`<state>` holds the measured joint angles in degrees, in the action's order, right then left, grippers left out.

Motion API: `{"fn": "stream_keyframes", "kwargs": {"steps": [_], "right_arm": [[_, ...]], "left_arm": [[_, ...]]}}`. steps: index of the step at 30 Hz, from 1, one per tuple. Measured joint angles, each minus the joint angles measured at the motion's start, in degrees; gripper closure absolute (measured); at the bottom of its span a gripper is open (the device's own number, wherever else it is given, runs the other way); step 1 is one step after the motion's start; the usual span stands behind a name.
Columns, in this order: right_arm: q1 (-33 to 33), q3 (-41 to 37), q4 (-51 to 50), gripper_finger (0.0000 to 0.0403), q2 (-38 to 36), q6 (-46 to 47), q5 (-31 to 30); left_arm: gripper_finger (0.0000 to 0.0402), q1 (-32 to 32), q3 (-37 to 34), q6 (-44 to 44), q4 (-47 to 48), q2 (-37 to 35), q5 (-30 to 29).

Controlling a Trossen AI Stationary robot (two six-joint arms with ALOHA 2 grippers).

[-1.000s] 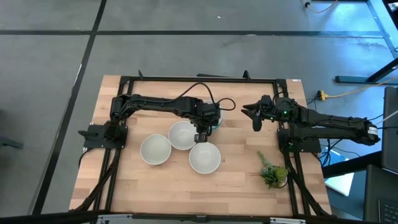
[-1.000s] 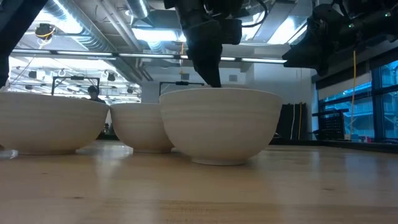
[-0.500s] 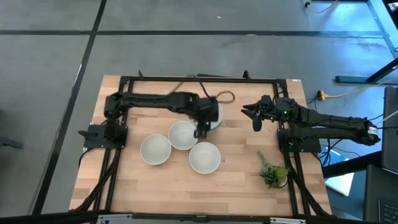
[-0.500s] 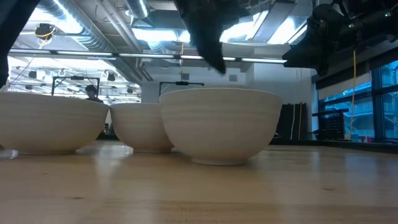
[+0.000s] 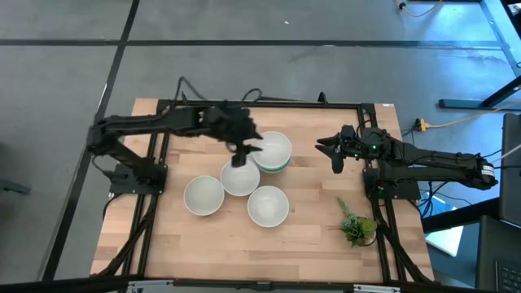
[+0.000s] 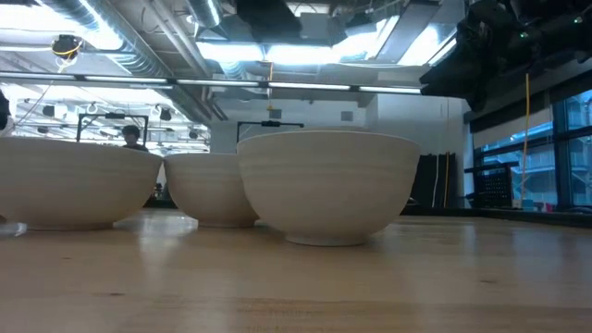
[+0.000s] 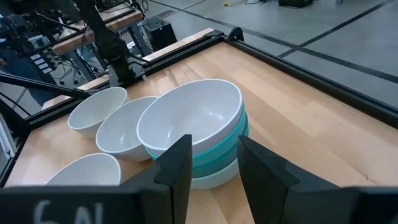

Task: Nest bowls inside each other
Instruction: Stack the white bowl on the other white bowl

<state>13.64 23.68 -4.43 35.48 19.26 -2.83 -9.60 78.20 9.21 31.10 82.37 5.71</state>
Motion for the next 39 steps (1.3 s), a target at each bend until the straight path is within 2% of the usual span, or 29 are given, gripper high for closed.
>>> {"fn": "stream_keyframes", "kwargs": {"steps": [5,11,18,22,27,35,39], "right_arm": [[0.0,0.0,0.3,0.0274,0.0,-0.1,0.0],[0.0,0.0,0.3,0.0274,0.0,-0.2,0.0],[0.0,0.0,0.3,0.0274,0.0,0.0,0.0],[0.0,0.0,0.3,0.0274,0.0,0.0,0.0],[0.0,0.0,0.3,0.0274,0.0,0.0,0.0],[0.0,0.0,0.3,0.0274,0.0,1.4,0.0],[0.0,0.0,0.3,0.0274,0.0,1.4,0.0]], "left_arm": [[0.0232,2.9,-8.3,-3.1,0.1,-7.7,3.9],[0.0232,7.5,-14.8,-6.2,0.9,-11.9,5.9],[0.0232,12.0,-15.4,-5.9,1.2,-11.9,5.7],[0.0232,13.6,-15.4,-10.0,2.5,-11.9,-0.1],[0.0232,15.3,-15.5,-13.5,7.8,-9.5,-3.7],[0.0232,18.4,-15.4,-12.0,7.5,0.3,-7.9],[0.0232,18.4,-15.4,-13.7,7.6,4.7,-8.1]]}}
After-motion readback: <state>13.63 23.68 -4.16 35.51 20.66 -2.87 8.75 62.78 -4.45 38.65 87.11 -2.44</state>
